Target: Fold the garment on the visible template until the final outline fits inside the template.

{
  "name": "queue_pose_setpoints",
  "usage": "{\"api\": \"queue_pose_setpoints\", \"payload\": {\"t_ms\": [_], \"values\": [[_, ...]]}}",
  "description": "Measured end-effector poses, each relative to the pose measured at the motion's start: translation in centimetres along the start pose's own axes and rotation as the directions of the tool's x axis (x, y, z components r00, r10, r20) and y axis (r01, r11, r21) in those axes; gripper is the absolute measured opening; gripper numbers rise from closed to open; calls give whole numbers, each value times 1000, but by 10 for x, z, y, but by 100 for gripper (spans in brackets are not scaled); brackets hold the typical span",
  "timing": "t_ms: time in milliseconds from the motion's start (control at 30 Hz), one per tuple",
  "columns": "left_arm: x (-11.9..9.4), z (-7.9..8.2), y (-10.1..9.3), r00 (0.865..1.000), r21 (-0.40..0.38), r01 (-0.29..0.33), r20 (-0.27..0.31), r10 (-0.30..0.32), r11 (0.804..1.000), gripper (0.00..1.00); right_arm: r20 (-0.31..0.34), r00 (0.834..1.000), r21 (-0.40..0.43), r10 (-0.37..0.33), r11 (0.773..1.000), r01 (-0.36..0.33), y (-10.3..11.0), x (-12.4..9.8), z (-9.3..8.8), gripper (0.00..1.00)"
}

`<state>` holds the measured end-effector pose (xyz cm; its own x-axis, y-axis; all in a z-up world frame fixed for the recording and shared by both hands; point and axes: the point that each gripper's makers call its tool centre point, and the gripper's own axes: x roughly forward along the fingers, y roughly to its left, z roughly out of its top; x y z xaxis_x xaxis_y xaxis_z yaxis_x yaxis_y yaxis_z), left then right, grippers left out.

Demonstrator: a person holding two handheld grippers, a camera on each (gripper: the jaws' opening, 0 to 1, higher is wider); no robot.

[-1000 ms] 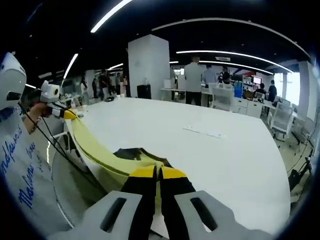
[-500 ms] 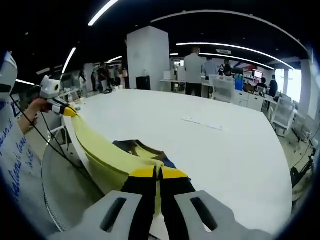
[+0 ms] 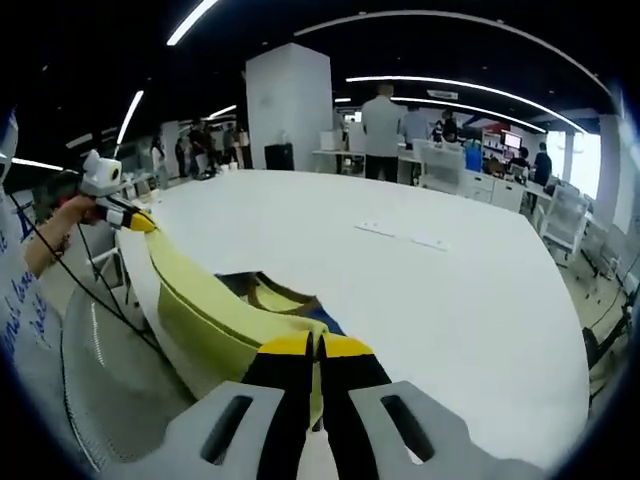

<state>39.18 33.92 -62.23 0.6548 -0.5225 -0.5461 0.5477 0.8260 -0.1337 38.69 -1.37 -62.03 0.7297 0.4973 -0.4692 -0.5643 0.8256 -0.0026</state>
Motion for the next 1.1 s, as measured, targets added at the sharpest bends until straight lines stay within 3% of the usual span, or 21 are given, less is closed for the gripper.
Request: {"api": "queue_pose_setpoints", "payload": {"t_ms": [133,400,667,1100], "values": [[12,-2,7,1000,-14,7,-10,-7,1000,0,-42,999,-28,-17,999,16,-3,10,-10,3],[34,-13,19,999,-32,-6,-48,5,999,0,-63,998,-9,-15,1000,15,-9,26,-21,3],[49,-12,27,999,-62,-7,-43,4,998,0,-75,997,4,-21,1000,21,-19,42,-27,3],[76,-26,44,997,-101,-28,-68,21,994,0,-94,995,8,-29,1000,30,-29,69,-36,3]]}}
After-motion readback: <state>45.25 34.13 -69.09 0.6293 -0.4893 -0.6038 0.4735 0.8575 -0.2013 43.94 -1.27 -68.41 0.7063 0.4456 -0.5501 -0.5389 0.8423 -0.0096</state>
